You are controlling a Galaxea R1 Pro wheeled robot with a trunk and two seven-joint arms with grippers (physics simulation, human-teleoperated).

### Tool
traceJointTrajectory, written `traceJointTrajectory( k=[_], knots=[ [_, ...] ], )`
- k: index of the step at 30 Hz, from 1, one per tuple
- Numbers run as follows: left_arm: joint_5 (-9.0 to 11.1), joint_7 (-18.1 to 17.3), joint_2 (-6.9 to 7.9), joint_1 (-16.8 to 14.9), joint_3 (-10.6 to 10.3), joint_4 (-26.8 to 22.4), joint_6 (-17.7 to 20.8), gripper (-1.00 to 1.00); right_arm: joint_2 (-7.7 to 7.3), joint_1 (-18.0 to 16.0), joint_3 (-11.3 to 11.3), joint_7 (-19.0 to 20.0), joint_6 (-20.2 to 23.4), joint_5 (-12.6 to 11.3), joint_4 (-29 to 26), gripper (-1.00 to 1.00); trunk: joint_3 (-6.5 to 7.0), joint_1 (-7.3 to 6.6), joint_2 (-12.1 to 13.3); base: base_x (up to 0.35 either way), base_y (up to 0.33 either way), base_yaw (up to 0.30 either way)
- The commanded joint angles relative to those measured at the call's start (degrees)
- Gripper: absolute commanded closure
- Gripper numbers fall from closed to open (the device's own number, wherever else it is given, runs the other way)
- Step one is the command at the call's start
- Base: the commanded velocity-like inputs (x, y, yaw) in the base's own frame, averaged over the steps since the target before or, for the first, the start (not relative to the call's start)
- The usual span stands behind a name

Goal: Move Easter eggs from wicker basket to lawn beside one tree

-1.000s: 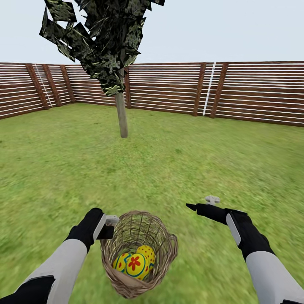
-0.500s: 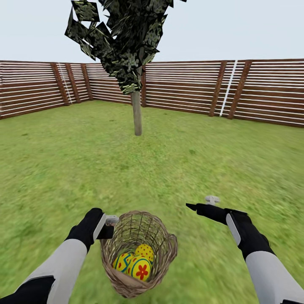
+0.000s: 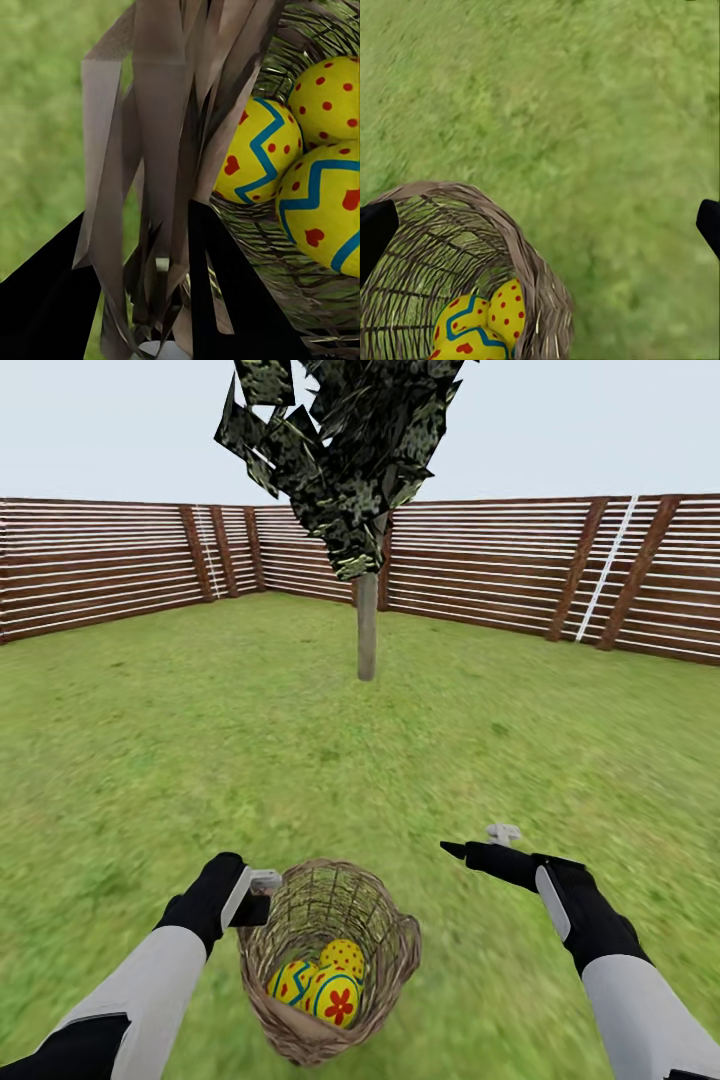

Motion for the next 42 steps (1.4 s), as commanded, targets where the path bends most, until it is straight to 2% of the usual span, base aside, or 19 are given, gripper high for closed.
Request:
traceJointTrajectory(
  k=[1,12,31,36,39,42],
  knots=[
    [0.0,-0.2,-0.11,-0.1,0.5,-0.1,0.2,1.0,-0.01,0.0,-0.1,0.0,0.5,-0.6,0.0,-1.0,-0.09,0.03,0.0,0.326,0.0,0.261],
    [0.0,-0.1,-0.17,-0.1,0.5,-0.1,0.2,1.0,-0.02,0.0,0.0,0.0,0.5,-0.5,0.0,-1.0,-0.25,0.03,0.0,0.302,0.0,0.144],
    [0.0,0.0,-0.1,-0.1,0.5,-0.2,0.2,1.0,-0.01,0.0,0.1,-0.4,0.4,-0.3,0.0,-1.0,-0.25,0.03,0.0,0.004,0.0,0.289],
    [0.0,0.0,-0.01,-0.1,0.5,-0.2,0.2,1.0,0.06,0.0,0.4,-5.5,0.4,-0.2,0.0,-1.0,-0.25,0.03,0.0,0.0,0.0,0.293],
    [0.0,0.0,-0.01,-0.1,0.5,-0.2,0.2,1.0,0.34,0.0,0.8,-11.1,0.3,-0.2,0.0,-1.0,-0.25,0.03,0.0,0.0,0.0,0.293],
    [0.0,0.0,-0.01,-0.1,0.5,-0.2,0.2,1.0,1.99,0.0,1.2,-16.0,0.3,-0.2,0.0,-1.0,-0.25,0.03,0.0,0.0,0.0,0.294]
  ],
)
